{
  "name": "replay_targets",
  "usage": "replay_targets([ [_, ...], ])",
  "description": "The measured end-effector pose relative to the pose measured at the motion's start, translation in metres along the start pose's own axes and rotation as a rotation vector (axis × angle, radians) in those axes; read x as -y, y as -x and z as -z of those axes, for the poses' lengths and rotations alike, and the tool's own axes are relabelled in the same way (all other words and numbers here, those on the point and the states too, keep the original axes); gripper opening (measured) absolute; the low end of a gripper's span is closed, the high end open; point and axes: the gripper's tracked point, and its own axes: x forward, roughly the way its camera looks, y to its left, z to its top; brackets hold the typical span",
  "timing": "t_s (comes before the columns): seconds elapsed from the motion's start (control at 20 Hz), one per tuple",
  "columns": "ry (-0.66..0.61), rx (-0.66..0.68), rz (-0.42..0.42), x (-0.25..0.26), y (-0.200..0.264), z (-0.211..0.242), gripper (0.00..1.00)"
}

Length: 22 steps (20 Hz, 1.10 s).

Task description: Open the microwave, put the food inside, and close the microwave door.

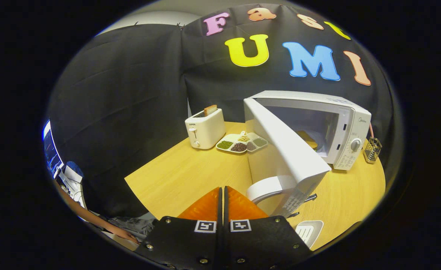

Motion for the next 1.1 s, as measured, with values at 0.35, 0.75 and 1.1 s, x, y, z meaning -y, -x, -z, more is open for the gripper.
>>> replay_targets([
  [0.35, -0.016, -0.002, 0.054, 0.044, 0.005, -0.004, 0.00],
  [0.75, -0.022, 0.000, 0.087, 0.082, 0.007, -0.014, 0.00],
  [1.1, -0.005, -0.002, 0.106, 0.114, 0.006, -0.018, 0.00],
])
